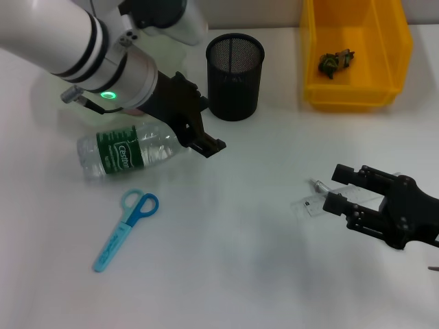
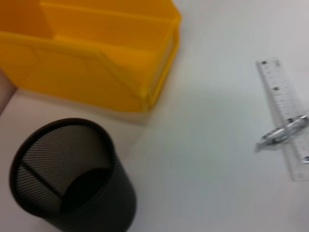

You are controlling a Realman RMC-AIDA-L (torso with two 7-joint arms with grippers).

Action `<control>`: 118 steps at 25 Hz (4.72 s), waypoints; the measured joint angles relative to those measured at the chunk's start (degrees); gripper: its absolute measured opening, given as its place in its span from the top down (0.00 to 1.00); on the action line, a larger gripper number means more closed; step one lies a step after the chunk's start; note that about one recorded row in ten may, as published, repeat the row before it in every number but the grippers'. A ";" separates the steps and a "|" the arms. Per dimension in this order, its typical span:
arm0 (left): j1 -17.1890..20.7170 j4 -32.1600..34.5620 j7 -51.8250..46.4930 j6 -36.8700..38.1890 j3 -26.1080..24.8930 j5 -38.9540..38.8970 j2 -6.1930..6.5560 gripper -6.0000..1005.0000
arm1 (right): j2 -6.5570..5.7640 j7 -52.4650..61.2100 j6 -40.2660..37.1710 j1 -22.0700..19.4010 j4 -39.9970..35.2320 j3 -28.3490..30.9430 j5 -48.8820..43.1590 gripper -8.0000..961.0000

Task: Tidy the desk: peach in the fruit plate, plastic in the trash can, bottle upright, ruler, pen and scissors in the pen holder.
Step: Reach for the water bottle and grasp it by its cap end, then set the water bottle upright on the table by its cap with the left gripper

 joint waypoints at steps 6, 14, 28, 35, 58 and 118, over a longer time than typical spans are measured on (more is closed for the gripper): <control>-0.47 -0.47 -4.88 -2.49 4.96 4.80 -0.03 0.22 | 0.03 -0.09 -0.01 0.18 0.52 -0.03 0.00 0.31; -0.82 -1.67 -6.48 -4.22 6.91 5.99 -0.07 0.22 | 0.03 -0.12 0.06 0.39 0.66 -0.03 0.00 0.31; -2.83 -6.87 -7.20 -8.21 7.44 6.97 -0.07 0.22 | 0.12 -0.96 0.26 0.94 2.31 -0.02 0.01 0.31; -3.48 -9.00 -7.25 -8.89 7.62 8.69 -0.07 0.22 | 0.12 -1.07 0.73 1.36 3.00 -0.02 0.01 0.31; -4.68 -14.00 -7.37 -13.31 9.78 8.86 -0.07 0.22 | 0.12 -1.45 1.55 2.01 3.61 0.08 0.01 0.31; -3.48 -6.00 -9.05 -7.38 8.02 10.45 0.21 0.55 | 0.12 -1.42 3.01 3.50 4.00 0.46 0.45 0.31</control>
